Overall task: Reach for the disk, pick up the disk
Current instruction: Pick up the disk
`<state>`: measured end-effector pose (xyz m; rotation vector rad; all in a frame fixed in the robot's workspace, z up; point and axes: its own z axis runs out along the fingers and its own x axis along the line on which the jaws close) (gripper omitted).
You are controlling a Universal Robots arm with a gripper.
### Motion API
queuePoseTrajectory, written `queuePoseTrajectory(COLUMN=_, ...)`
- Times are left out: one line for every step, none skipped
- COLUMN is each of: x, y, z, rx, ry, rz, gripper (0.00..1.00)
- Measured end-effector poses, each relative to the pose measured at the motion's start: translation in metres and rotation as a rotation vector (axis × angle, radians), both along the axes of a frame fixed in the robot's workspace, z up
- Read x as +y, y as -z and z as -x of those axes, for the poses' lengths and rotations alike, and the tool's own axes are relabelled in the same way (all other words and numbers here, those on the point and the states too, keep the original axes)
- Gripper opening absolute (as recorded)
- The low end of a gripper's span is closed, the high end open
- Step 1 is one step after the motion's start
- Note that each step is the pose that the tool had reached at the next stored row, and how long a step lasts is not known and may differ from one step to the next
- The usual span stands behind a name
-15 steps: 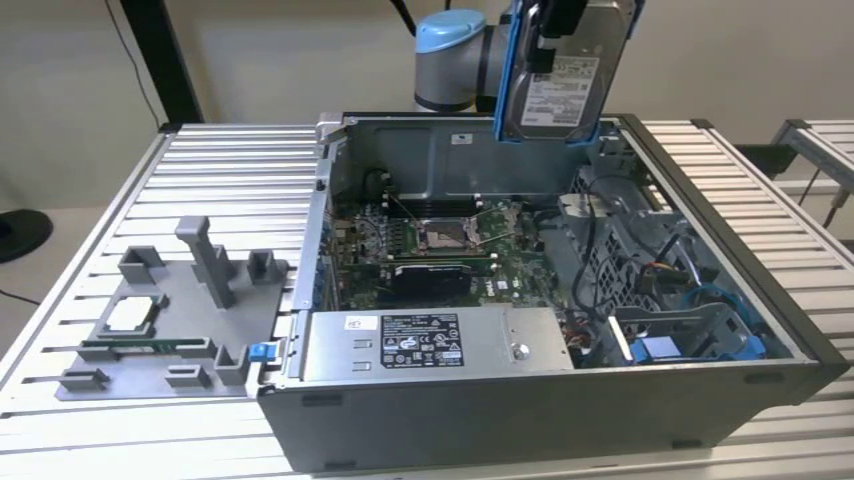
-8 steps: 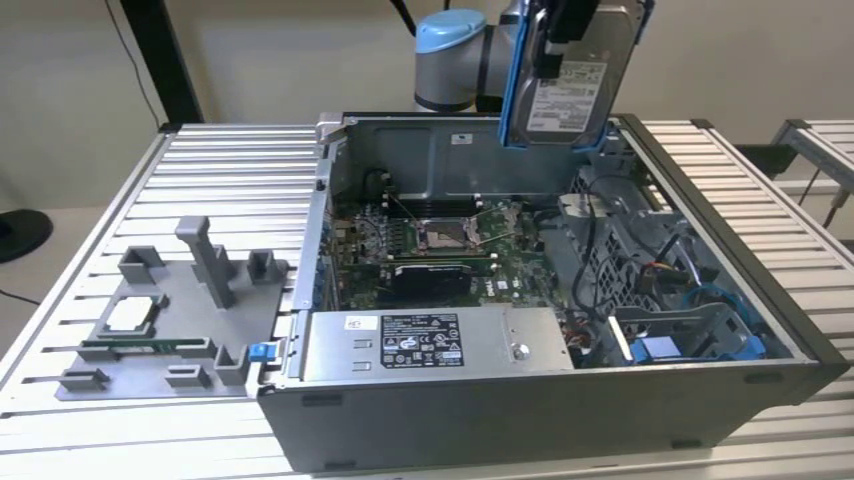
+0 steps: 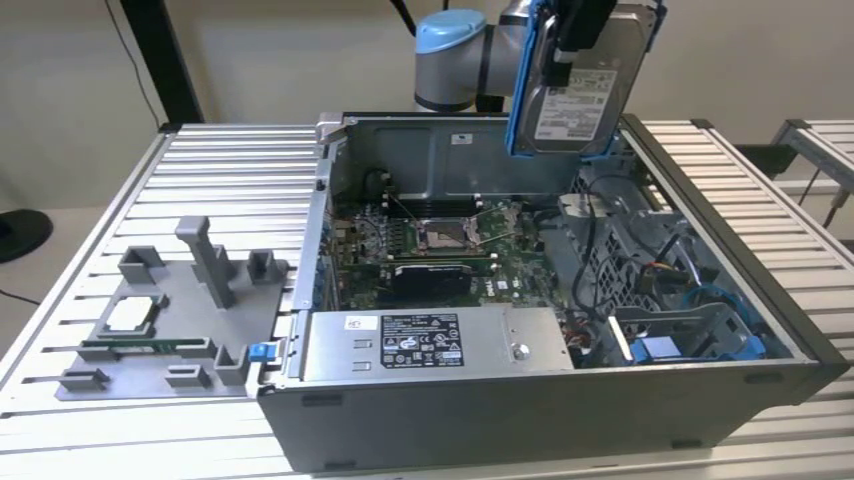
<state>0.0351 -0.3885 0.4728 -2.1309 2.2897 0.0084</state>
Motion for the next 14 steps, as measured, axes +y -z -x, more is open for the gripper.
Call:
queuePoseTrajectory(x=-0.0022, y=0.0001, z=0.000, rx=0.0001, ry=0.000, rz=0.0001, gripper=0.00)
queuePoseTrajectory(x=-0.0046, y=0.0003, z=-0.001, rx=0.0001, ry=0.000, rz=0.0001, gripper=0.00)
queuePoseTrajectory(x=-0.0067, y=0.0004, z=-0.001, rx=0.0001, ry=0.000, rz=0.0000, gripper=0.00)
queuePoseTrajectory(x=-0.0089, y=0.0006, z=-0.001, rx=0.0001, ry=0.000, rz=0.0001, gripper=0.00)
queuePoseTrajectory(x=-0.0113, y=0.0008, z=-0.002, rx=0.0002, ry=0.000, rz=0.0000, gripper=0.00)
queuePoseTrajectory(x=-0.0133, y=0.0009, z=-0.003, rx=0.0002, ry=0.000, rz=0.0001, gripper=0.00)
queuePoseTrajectory(x=-0.0147, y=0.0010, z=-0.003, rx=0.0004, ry=0.000, rz=0.0000, gripper=0.00)
queuePoseTrajectory(x=-0.0162, y=0.0010, z=-0.004, rx=0.0007, ry=0.000, rz=0.0001, gripper=0.00)
queuePoseTrajectory(x=-0.0178, y=0.0011, z=-0.005, rx=0.0011, ry=0.000, rz=0.0001, gripper=0.00)
queuePoseTrajectory(x=-0.0194, y=0.0011, z=-0.007, rx=0.0016, ry=0.000, rz=0.0000, gripper=0.00)
queuePoseTrajectory(x=-0.0210, y=0.0012, z=-0.008, rx=0.0022, ry=0.000, rz=0.0001, gripper=0.00)
queuePoseTrajectory(x=-0.0226, y=0.0012, z=-0.010, rx=0.0027, ry=0.000, rz=0.0000, gripper=0.00)
queuePoseTrajectory(x=-0.0243, y=0.0013, z=-0.011, rx=0.0033, ry=0.000, rz=0.0000, gripper=0.00)
queuePoseTrajectory(x=-0.0259, y=0.0013, z=-0.013, rx=0.0038, ry=0.000, rz=0.0000, gripper=0.00)
